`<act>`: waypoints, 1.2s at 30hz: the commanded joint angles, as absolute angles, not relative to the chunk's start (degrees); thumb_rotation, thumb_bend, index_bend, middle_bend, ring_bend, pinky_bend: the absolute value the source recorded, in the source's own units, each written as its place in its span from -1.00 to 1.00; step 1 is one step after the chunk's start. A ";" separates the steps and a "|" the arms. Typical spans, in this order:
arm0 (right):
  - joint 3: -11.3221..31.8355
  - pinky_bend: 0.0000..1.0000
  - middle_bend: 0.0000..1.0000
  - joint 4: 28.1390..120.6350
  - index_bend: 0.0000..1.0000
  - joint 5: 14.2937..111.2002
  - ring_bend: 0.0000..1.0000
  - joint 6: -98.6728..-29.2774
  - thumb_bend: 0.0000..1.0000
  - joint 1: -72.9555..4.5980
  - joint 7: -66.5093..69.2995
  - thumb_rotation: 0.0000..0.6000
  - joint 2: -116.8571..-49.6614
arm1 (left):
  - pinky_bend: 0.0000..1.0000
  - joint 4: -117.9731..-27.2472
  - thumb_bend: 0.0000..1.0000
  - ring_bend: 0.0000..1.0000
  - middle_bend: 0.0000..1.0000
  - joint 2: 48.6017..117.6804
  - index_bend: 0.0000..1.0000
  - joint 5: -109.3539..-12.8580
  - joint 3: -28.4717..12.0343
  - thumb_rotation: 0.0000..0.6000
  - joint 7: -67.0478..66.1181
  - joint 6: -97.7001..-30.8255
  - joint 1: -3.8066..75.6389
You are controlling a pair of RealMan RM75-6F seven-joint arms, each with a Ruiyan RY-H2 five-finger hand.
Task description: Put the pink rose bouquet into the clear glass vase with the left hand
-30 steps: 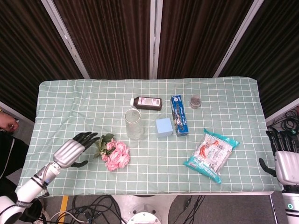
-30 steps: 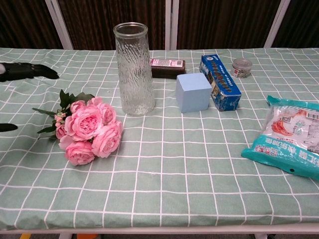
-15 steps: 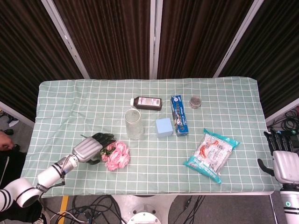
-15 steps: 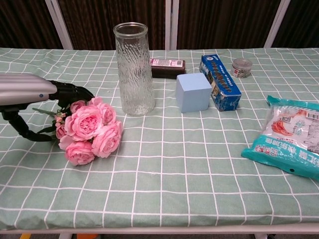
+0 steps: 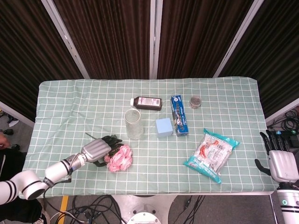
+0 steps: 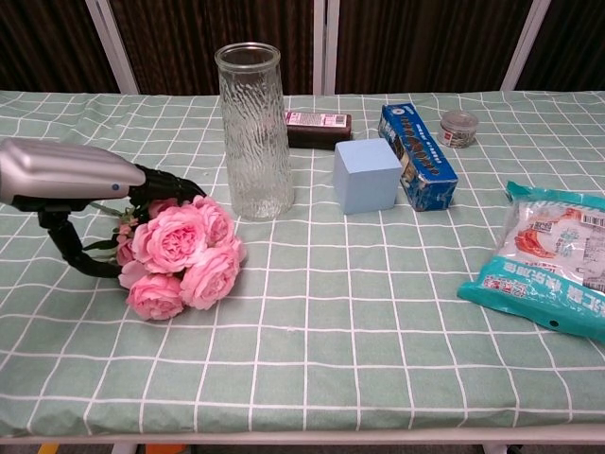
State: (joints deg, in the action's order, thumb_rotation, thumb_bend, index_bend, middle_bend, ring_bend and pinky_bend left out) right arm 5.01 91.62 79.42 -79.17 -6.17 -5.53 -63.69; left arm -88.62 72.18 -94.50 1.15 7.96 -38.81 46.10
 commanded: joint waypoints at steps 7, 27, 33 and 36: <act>5.00 -1.00 -1.00 90.85 -1.00 78.59 -1.00 -78.14 -0.58 -6.47 -5.09 1.00 -63.98 | -0.81 -88.95 -0.50 -1.00 -1.00 72.28 -0.99 -95.97 2.14 1.00 7.16 -35.74 50.40; 4.77 -1.00 -1.00 91.96 -1.00 77.42 -1.00 -76.05 -0.58 -7.20 -5.23 1.00 -63.23 | -0.15 -81.44 -0.36 -0.35 -0.08 77.15 0.07 -97.46 5.01 1.00 5.76 -45.30 47.83; 4.77 -1.00 -1.00 92.34 -1.00 76.70 -1.00 -75.28 -0.58 -7.33 -4.82 1.00 -62.60 | -0.02 -80.64 -0.31 -0.09 0.14 77.20 0.29 -96.59 4.61 1.00 5.91 -48.94 46.32; 4.89 -1.00 -1.00 92.49 -1.00 76.52 -1.00 -75.42 -0.57 -7.25 -4.48 1.00 -62.31 | 0.08 -80.46 -0.30 0.00 0.18 76.67 0.33 -95.74 3.47 1.00 6.28 -53.10 44.65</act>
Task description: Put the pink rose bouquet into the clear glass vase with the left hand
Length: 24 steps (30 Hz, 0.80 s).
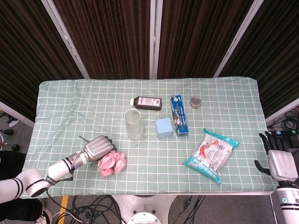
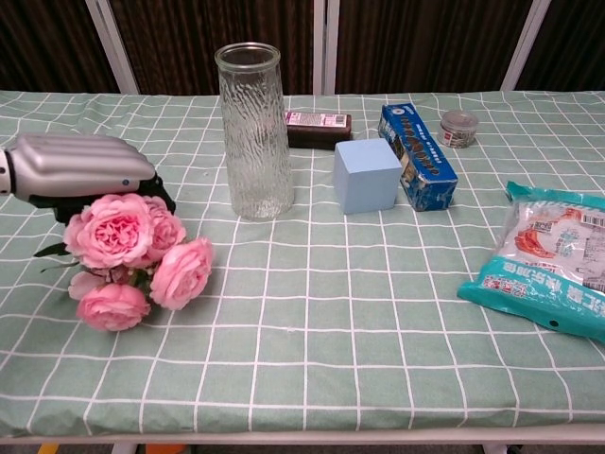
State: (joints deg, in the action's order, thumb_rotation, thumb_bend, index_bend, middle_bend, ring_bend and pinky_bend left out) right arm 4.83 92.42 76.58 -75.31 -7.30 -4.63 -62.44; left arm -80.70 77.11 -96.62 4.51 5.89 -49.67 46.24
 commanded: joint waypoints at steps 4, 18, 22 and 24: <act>4.96 -1.00 -1.00 92.71 -1.00 76.73 -1.00 -75.90 -0.57 -7.09 -4.06 1.00 -61.82 | 0.14 -80.25 -0.30 0.04 0.20 74.77 0.35 -93.58 1.40 1.00 6.86 -59.38 41.64; 4.75 -1.00 -1.00 92.06 -1.00 77.86 -1.00 -76.62 -0.57 -6.97 -2.69 1.00 -62.28 | 0.16 -86.49 -0.29 0.05 0.20 59.25 0.36 -80.37 -9.73 1.00 2.94 -72.43 34.56; 4.70 -1.00 -1.00 91.95 -1.00 77.88 -1.00 -76.45 -0.57 -7.10 -2.77 1.00 -62.58 | 0.16 -88.13 -0.29 0.05 0.19 61.44 0.35 -77.38 -15.19 1.00 10.13 -78.45 33.53; 4.66 -1.00 -1.00 91.97 -1.00 77.90 -1.00 -76.36 -0.57 -7.15 -2.81 1.00 -62.65 | 0.16 -88.19 -0.29 0.05 0.19 63.62 0.35 -76.54 -17.33 1.00 12.53 -81.08 33.45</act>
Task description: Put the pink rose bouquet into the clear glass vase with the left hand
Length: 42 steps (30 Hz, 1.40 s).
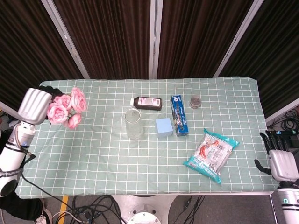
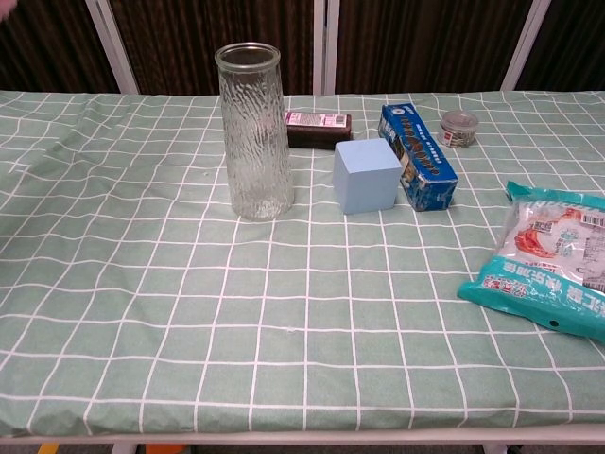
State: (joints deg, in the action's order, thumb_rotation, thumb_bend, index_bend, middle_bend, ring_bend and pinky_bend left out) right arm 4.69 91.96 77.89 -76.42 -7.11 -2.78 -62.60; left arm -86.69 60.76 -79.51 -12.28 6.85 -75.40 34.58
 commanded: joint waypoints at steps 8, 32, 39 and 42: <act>4.57 -1.00 -1.00 91.45 -1.00 77.30 -1.00 -75.32 -0.57 -7.51 -2.80 1.00 -63.18 | 0.17 -102.71 -0.29 0.05 0.20 69.36 0.35 -59.29 -28.83 1.00 36.86 -77.52 32.19; 4.72 -1.00 -1.00 89.33 -1.00 75.81 -1.00 -73.14 -0.57 -8.26 -1.72 1.00 -64.13 | 0.16 -110.59 -0.30 0.05 0.21 75.91 0.36 -42.69 -41.17 1.00 44.26 -69.25 37.24; 4.62 -1.00 -1.00 88.98 -1.00 75.91 -1.00 -72.90 -0.57 -8.30 -1.02 1.00 -64.11 | 0.16 -106.67 -0.29 0.05 0.21 81.10 0.36 -45.40 -38.32 1.00 41.41 -68.92 39.50; 4.68 -1.00 -1.00 88.83 -1.00 75.86 -1.00 -72.54 -0.57 -8.52 -0.80 1.00 -64.18 | 0.16 -104.67 -0.29 0.05 0.21 82.77 0.36 -46.03 -38.05 1.00 41.15 -68.40 40.15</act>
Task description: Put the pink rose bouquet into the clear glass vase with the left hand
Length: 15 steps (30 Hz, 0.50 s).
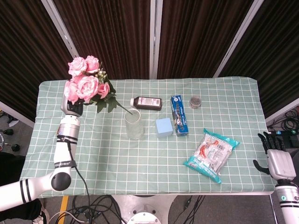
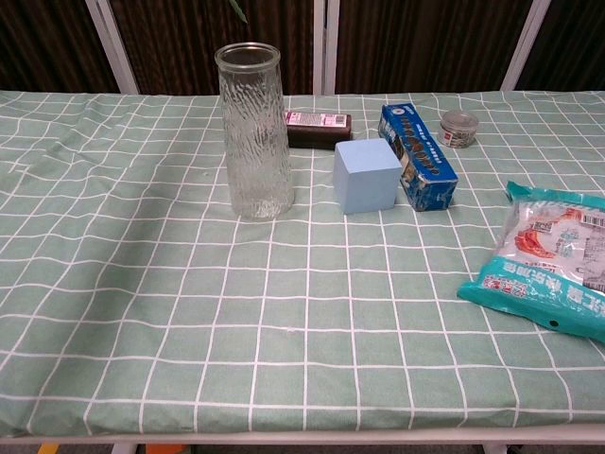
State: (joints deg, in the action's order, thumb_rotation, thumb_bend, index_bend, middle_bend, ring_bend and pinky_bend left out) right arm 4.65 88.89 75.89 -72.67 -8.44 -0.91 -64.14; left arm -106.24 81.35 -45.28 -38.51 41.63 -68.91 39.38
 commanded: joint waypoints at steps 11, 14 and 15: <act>4.58 -1.00 -1.00 86.53 -1.00 75.17 -1.00 -70.49 -0.57 -9.14 0.94 1.00 -64.53 | 0.16 -96.21 -0.29 0.05 0.21 89.44 0.36 -53.68 -33.80 1.00 36.28 -71.14 41.85; 4.63 -1.00 -1.00 86.25 -1.00 75.12 -1.00 -70.39 -0.58 -9.15 1.45 1.00 -64.50 | 0.16 -93.40 -0.29 0.04 0.19 91.09 0.34 -56.36 -32.32 1.00 34.85 -71.71 42.35; 4.67 -1.00 -1.00 86.18 -1.00 75.13 -1.00 -70.46 -0.58 -9.14 1.55 1.00 -64.49 | 0.15 -92.56 -0.29 0.02 0.16 91.58 0.30 -57.46 -31.60 1.00 34.50 -71.68 42.44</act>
